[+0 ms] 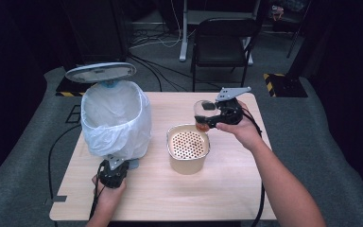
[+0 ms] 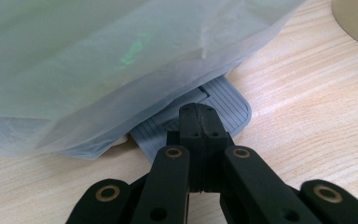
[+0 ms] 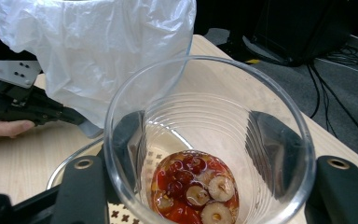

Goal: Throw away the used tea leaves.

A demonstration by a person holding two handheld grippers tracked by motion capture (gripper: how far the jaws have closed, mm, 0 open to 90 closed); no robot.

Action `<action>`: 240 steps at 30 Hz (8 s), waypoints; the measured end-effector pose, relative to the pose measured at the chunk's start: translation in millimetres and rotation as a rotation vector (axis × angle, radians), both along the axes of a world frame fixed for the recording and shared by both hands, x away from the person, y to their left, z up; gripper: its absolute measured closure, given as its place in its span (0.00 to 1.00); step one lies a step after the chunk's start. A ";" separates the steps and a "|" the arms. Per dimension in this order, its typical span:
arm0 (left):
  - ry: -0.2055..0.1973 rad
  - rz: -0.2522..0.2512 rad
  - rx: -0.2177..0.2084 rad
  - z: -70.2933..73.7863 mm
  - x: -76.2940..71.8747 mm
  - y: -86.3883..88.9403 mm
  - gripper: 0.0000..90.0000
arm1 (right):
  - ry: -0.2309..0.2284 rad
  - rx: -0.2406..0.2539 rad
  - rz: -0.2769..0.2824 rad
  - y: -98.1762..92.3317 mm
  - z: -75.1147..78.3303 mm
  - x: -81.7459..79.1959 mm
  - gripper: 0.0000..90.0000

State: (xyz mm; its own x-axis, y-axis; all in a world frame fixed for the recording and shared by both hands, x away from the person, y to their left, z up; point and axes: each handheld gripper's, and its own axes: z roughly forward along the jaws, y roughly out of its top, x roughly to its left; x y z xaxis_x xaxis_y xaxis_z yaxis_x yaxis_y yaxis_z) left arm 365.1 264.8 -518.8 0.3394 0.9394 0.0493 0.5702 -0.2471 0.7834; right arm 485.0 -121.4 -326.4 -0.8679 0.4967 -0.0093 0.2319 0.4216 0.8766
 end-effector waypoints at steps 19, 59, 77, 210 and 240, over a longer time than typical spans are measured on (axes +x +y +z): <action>0.004 0.012 -0.046 -1.2 -0.4 -2.2 1.00 | -0.068 -0.047 0.036 15.4 -0.7 19.9 0.44; -0.001 -0.001 0.000 0.0 0.0 0.3 1.00 | -0.404 -0.222 0.104 29.1 -9.8 9.2 0.46; -0.001 -0.001 -0.002 -0.2 0.0 0.2 1.00 | -0.618 -0.377 0.168 36.0 -24.5 -10.3 0.49; -0.002 -0.011 0.008 0.2 0.4 0.6 1.00 | -1.232 -0.859 0.248 73.7 -43.8 -59.0 0.51; 0.000 -0.008 0.002 0.2 0.5 0.8 1.00 | -0.249 -0.382 0.285 59.7 18.9 -19.9 0.54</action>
State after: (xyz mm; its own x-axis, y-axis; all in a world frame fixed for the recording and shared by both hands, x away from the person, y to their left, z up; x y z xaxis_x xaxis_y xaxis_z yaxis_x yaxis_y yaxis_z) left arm 365.6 265.6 -518.5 0.3465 0.9367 0.0506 0.5688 -0.2527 0.7827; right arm 465.2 -61.7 -307.5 -0.9162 0.1625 -0.3664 -0.1340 0.7373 0.6622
